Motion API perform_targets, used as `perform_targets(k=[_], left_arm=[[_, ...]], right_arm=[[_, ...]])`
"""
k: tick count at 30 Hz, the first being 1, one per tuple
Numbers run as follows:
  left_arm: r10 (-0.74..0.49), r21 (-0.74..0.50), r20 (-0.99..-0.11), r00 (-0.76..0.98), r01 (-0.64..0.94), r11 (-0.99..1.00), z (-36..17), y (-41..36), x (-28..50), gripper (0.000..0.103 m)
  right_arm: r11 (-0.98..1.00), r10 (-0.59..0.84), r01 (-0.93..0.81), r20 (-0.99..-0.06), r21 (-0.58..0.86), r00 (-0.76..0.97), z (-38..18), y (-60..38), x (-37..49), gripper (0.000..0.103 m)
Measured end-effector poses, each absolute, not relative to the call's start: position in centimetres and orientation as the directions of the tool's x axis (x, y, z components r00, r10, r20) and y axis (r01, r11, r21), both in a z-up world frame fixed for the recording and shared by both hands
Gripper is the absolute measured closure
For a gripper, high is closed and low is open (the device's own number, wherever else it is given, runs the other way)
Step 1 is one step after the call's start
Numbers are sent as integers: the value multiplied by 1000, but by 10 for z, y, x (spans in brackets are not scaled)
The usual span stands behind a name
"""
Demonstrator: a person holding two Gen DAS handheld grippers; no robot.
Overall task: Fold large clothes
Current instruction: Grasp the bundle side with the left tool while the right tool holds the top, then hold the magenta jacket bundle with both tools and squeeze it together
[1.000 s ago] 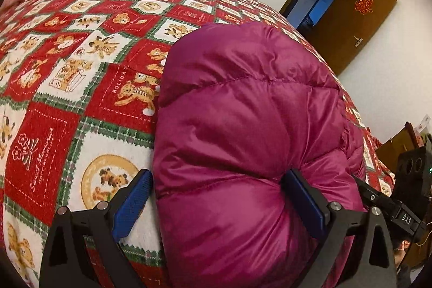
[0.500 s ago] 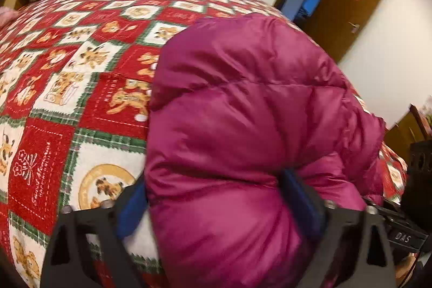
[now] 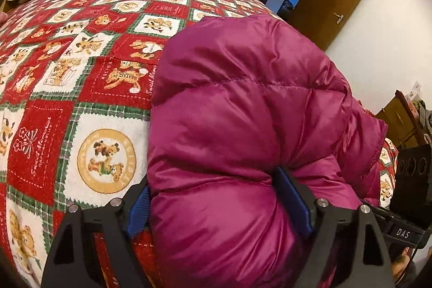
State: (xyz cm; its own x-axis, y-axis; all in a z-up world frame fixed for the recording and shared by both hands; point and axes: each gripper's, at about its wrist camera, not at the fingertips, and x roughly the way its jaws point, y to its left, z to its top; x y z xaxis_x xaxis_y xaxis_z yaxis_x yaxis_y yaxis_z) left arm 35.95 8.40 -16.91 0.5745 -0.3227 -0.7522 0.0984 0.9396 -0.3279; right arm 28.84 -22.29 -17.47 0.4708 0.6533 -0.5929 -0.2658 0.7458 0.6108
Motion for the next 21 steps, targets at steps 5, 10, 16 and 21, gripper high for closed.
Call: perform_targets(k=[5, 10, 16, 21], left_arm=[[-295, -300, -750, 592, 93, 949, -170, 80, 356, 16], [-290, -281, -745, 601, 112, 953, -164, 75, 343, 27], [-258, -230, -746, 614, 125, 965, -154, 61, 317, 34], [-258, -213, -749, 611, 147, 966, -146, 48, 307, 39]], right_arm=[[762, 631, -262, -585, 593, 510, -176, -221, 281, 47], [779, 615, -257, -620, 571, 487, -168, -212, 278, 56], [795, 597, -252, -641, 552, 482, -160, -209, 258, 63], [799, 587, -235, -638, 553, 498, -153, -213, 243, 66]])
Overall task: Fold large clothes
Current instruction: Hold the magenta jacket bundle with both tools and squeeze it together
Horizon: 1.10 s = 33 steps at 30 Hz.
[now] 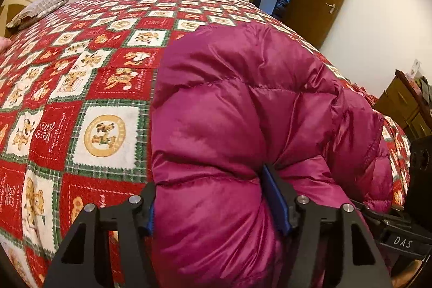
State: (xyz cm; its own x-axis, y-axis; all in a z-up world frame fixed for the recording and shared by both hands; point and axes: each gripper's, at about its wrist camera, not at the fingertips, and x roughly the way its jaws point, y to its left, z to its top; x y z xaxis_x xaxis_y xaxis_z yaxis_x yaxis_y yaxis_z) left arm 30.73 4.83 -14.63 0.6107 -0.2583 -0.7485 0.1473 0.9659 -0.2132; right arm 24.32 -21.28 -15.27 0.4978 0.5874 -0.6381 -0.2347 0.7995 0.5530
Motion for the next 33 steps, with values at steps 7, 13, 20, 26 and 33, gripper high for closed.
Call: perform_targets(k=[7, 13, 20, 26, 33], left_arm=[[-281, -205, -741, 610, 193, 960, -132, 25, 295, 43], [-303, -198, -708, 638, 233, 952, -113, 9, 284, 45], [-360, -256, -693, 625, 254, 933, -110, 5, 280, 48], [-380, -261, -701, 603, 278, 924, -113, -8, 278, 48], [-416, -263, -689, 593, 330, 907, -107, -39, 279, 48]], right_arm=[[806, 572, -224, -624, 547, 533, -139, -219, 232, 68], [808, 560, -221, -594, 546, 578, -128, -234, 219, 68], [823, 535, -218, -586, 525, 609, -125, -241, 211, 68], [844, 500, -199, -598, 498, 626, -125, -238, 204, 68], [861, 457, -161, -596, 483, 660, -116, -247, 205, 68]])
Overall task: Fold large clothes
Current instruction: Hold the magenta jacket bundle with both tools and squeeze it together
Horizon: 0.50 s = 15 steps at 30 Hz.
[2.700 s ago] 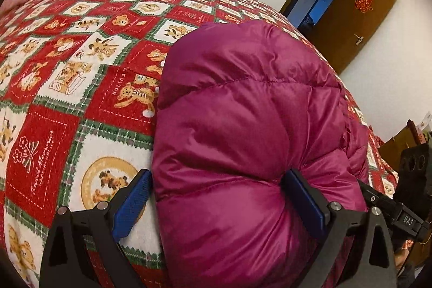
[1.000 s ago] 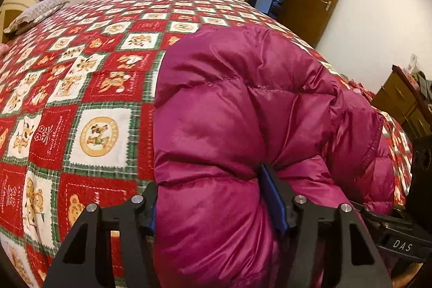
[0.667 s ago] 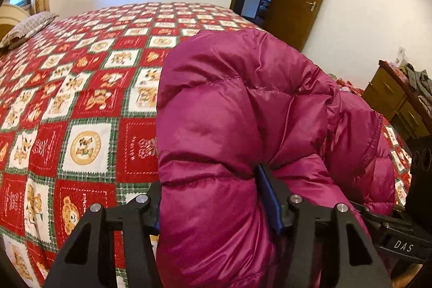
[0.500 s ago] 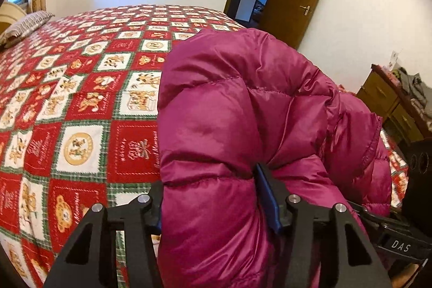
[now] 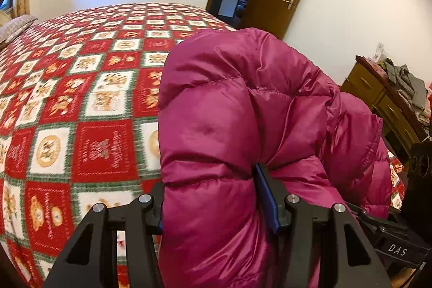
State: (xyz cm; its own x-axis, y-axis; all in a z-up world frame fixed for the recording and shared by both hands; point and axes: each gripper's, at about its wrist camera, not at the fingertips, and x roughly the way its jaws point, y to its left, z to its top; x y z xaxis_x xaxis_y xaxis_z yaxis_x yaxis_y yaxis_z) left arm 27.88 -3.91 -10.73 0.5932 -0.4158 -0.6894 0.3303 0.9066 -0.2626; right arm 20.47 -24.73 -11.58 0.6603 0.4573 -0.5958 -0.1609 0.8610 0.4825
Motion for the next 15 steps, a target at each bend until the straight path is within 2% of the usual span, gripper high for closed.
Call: perform_targets(k=[15], left_arm=[[-475, -253, -669, 572, 426, 869, -87, -127, 310, 48]], right_arm=[[914, 310, -73, -575, 398, 757, -89, -296, 218, 69]])
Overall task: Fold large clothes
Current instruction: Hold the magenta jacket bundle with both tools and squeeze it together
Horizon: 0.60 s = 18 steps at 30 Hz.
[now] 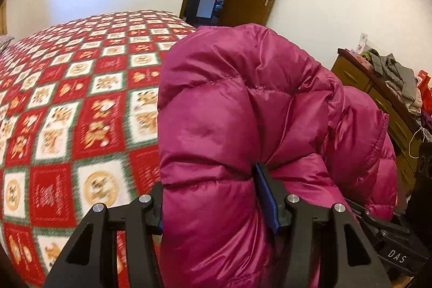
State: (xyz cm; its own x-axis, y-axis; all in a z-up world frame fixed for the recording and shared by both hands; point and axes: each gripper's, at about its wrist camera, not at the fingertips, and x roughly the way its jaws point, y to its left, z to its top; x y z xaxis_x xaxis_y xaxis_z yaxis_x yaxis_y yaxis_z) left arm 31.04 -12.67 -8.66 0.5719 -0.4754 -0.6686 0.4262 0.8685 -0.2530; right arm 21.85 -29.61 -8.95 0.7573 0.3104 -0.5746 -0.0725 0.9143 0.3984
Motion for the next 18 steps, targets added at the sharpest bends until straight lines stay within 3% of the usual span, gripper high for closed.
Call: perform_targets(k=[18], left_arm=[[-409, -219, -720, 560, 376, 900, -104, -219, 375, 48]], right_arm=[[972, 167, -20, -635, 233, 754, -99, -337, 286, 69]])
